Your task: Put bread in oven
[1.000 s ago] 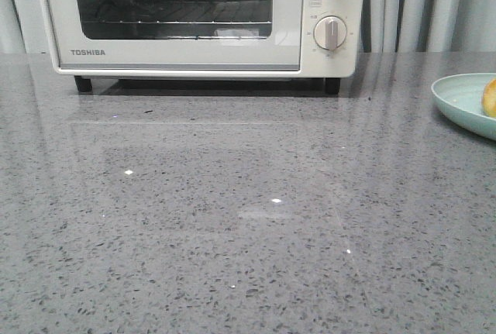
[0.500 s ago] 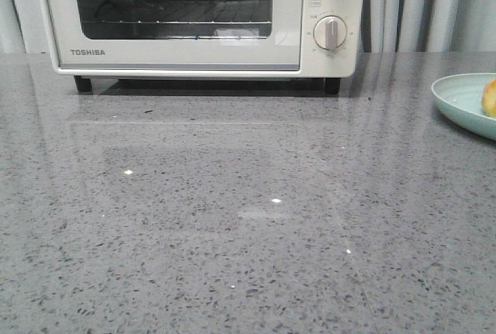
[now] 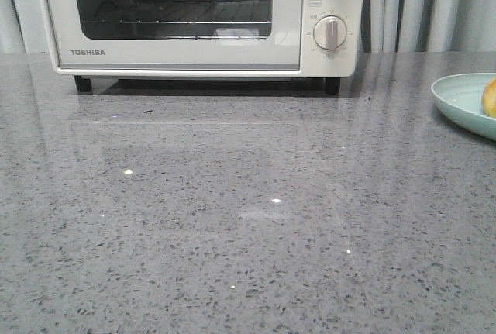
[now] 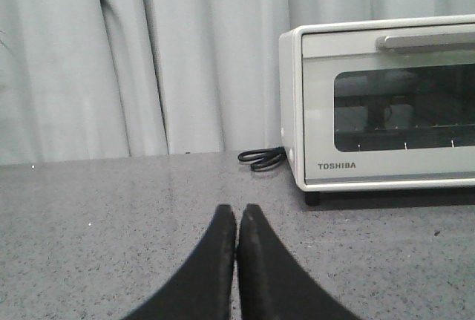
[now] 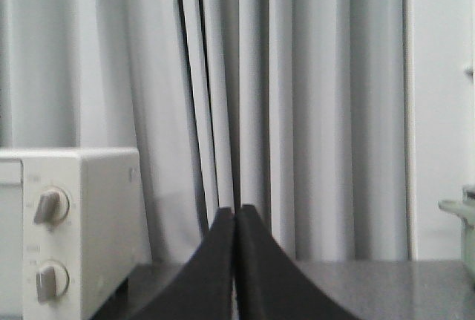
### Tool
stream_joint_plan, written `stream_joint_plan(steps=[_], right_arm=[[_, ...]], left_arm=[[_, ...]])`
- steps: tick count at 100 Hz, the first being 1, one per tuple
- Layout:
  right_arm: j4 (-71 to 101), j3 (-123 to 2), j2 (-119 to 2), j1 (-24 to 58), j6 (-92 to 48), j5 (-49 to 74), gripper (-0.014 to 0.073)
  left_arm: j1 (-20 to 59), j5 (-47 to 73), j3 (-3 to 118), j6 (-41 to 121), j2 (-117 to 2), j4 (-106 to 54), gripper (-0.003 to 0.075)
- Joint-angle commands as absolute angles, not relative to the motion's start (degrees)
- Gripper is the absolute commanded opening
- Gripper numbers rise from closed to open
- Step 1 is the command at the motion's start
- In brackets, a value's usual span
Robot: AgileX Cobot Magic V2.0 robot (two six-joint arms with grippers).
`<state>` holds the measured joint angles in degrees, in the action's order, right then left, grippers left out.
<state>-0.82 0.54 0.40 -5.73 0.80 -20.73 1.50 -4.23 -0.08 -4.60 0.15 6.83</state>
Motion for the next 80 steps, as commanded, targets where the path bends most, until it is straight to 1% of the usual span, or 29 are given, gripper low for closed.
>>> stream_joint_plan(steps=[1, 9, 13, 29, 50, 55, 60, 70, 80], right_arm=[[-0.78, 2.01, 1.65, -5.98, 3.63, -29.82, -0.0057], [-0.78, 2.01, 1.65, -5.98, 12.22, -31.04, -0.0057], [-0.78, 2.01, 1.65, -5.98, 14.14, -31.32, -0.0057], [-0.78, 2.01, 1.65, -5.98, 14.39, -31.40, -0.0057], [-0.78, 0.35, 1.65, -5.98, 14.54, -26.46, -0.0057], [-0.78, -1.38, 1.54, -5.98, 17.02, -22.78, -0.0057], [-0.78, -3.97, 1.54, -5.85, 19.51, -15.40, -0.0057], [-0.78, -10.24, 1.54, -5.53, 19.54, -2.20, -0.0057], [-0.78, -14.91, 0.63, -5.03, 19.42, 4.28, -0.0057]], left_arm=[[1.93, -10.25, -1.32, -4.74, 1.58, 6.34, -0.0021], [1.93, -12.23, -1.32, -5.70, 1.58, 3.60, -0.0022], [1.93, -13.79, -1.32, -6.00, 1.58, 0.95, -0.0022], [1.93, -19.31, -1.32, -6.00, 1.58, -1.27, -0.0022], [1.93, -24.13, -0.87, -8.46, 1.58, -1.27, -0.0022], [1.93, -25.19, -0.64, -10.79, 1.58, -1.27, -0.0022], [1.93, -26.16, -0.22, -12.69, 1.58, -1.27, -0.0022], [1.93, -25.62, 1.91, -13.76, 1.58, -1.15, -0.0021], [1.93, -21.63, 5.41, -13.76, 1.22, -0.77, -0.0022]])
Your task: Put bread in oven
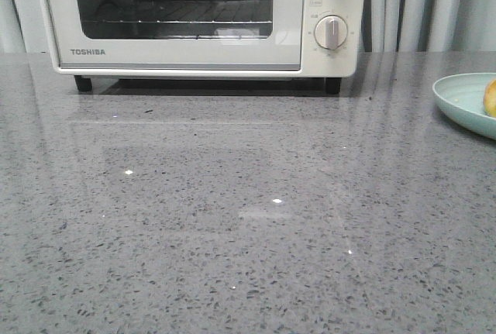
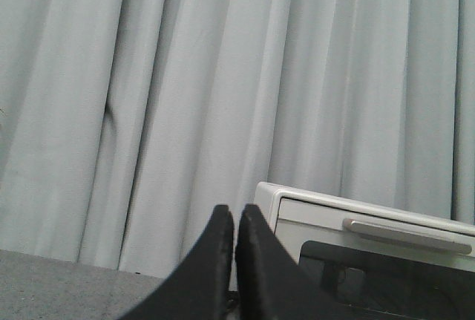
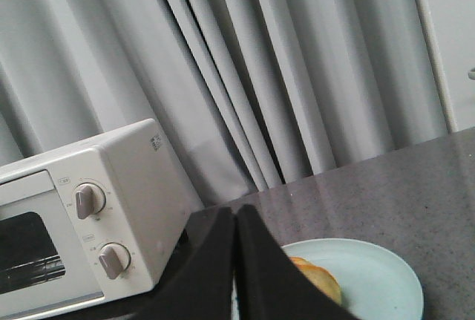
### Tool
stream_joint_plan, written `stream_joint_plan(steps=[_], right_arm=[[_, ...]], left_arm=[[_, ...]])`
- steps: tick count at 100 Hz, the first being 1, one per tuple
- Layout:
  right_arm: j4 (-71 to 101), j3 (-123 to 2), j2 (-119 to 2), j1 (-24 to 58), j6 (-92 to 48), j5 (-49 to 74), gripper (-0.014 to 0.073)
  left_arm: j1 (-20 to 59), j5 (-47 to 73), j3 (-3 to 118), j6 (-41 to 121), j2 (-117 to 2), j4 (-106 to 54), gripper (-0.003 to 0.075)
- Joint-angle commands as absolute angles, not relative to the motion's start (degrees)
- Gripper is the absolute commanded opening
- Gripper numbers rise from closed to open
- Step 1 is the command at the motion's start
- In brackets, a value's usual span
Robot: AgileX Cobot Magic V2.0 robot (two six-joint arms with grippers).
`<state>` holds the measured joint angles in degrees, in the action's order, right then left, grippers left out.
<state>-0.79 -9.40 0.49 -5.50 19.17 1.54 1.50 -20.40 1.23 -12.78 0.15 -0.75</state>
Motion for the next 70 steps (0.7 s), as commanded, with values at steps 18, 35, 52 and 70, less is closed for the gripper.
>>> stream_joint_plan(steps=[18, 35, 52, 70], right_arm=[[-0.78, -21.42, -2.86, -5.03, 18.72, 9.29, -0.0057], [-0.78, -27.99, -7.49, -5.03, 18.72, 19.83, -0.0057], [-0.78, -33.50, -14.00, -5.03, 18.72, 27.27, -0.0057], [3.95, -38.91, -20.23, -5.03, 13.83, 35.03, -0.0057]], left_arm=[[1.93, -12.60, 12.92, -13.76, -1.28, -0.77, -0.0022], [1.93, -5.05, 21.18, -13.76, -6.64, -0.77, -0.0022], [1.93, -1.89, 28.41, -13.76, -14.30, -0.77, -0.0021], [1.93, -1.78, 35.16, -13.76, -23.11, -0.77, -0.0021]])
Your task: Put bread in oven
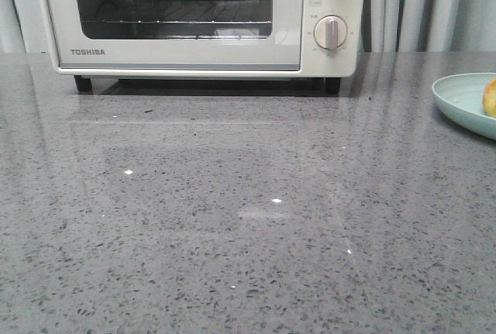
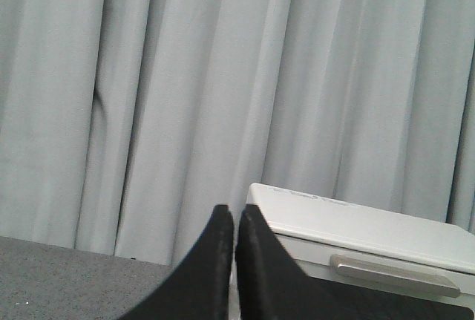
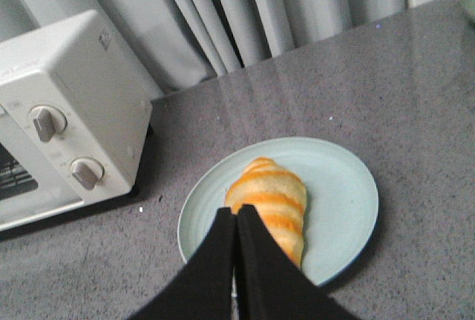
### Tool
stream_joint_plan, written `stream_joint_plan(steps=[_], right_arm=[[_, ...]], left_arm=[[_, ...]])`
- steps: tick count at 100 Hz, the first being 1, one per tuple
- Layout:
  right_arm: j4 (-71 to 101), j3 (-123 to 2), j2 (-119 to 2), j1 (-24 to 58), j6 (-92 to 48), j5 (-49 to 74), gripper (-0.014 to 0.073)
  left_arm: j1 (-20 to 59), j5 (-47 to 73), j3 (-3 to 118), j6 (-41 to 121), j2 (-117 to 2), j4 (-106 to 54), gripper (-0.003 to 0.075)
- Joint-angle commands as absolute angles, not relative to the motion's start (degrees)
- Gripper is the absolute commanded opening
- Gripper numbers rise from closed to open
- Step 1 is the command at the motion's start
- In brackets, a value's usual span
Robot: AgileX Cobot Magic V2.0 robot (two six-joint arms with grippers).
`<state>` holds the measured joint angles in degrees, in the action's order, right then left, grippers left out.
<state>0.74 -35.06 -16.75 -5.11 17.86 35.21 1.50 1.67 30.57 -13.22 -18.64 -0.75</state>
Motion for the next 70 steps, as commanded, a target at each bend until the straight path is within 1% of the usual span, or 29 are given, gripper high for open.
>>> stream_joint_plan(steps=[1, 6, 13, 29, 38, 49, 60, 70], right_arm=[[4.41, -39.07, -20.77, -5.03, 13.29, 35.57, -0.0057], [8.28, -40.13, -22.61, -5.03, 10.26, 37.10, -0.0057], [11.26, -41.07, -24.91, -5.03, 9.69, 38.49, -0.0057], [11.74, -42.78, -28.43, -5.03, 8.25, 41.66, -0.0057], [11.74, -44.20, -30.02, -5.03, 8.25, 43.17, -0.0057], [11.74, -45.87, -31.78, -5.03, 7.66, 44.60, -0.0057], [11.74, -47.70, -33.47, -5.03, 5.93, 47.19, -0.0057], [11.74, -48.64, -34.07, -5.03, 5.73, 47.69, -0.0057]], left_arm=[[1.93, -1.78, 35.42, -13.76, -23.43, -0.77, -0.0021], [1.93, -1.78, 37.12, -13.76, -25.69, -0.90, -0.0021], [1.93, -1.89, 39.19, -13.76, -28.84, -1.00, -0.0021], [4.09, -2.95, 42.53, -13.76, -34.77, -1.13, -0.0021], [8.00, -5.37, 43.66, -13.76, -38.09, -1.13, -0.0021], [14.67, -9.31, 44.66, -13.66, -42.51, 0.40, -0.0021], [20.94, -10.82, 46.35, -13.66, -47.18, 3.54, -0.0021], [24.01, -10.82, 49.13, -13.66, -52.32, 3.63, -0.0021]])
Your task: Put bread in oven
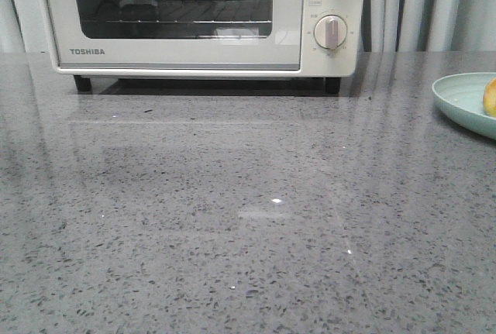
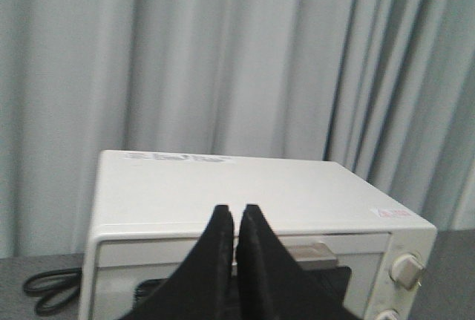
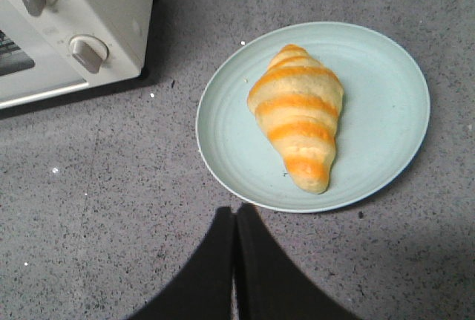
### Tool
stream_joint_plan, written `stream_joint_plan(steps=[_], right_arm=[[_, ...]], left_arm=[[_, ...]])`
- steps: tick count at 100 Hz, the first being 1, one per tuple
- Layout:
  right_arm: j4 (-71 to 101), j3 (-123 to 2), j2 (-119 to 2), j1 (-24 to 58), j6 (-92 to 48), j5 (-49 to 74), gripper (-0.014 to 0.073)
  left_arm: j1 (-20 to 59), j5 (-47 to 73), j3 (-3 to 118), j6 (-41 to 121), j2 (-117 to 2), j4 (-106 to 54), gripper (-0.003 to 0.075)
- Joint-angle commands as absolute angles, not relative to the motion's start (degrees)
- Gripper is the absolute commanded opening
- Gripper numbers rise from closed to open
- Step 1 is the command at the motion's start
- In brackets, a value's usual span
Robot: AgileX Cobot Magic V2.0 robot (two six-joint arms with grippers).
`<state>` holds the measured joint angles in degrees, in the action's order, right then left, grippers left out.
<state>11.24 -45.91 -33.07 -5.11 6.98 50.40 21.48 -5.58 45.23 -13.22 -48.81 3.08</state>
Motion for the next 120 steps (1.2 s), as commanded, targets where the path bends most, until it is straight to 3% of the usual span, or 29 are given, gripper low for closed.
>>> stream_joint_plan(steps=[1, 51, 120], right_arm=[[11.74, -48.71, -34.17, -5.03, 5.73, 47.69, -0.0057], [11.74, -49.06, -34.13, -5.03, 5.66, 47.44, -0.0057], [11.74, -49.06, -34.13, -5.03, 5.66, 46.91, -0.0057]], left_arm=[[24.13, -10.82, 49.34, -13.66, -52.68, 3.63, -0.0021], [24.76, -5.89, 65.62, -13.76, -73.21, 1.32, -0.0021], [24.76, -7.39, 69.12, -13.76, -83.12, 1.23, -0.0021]])
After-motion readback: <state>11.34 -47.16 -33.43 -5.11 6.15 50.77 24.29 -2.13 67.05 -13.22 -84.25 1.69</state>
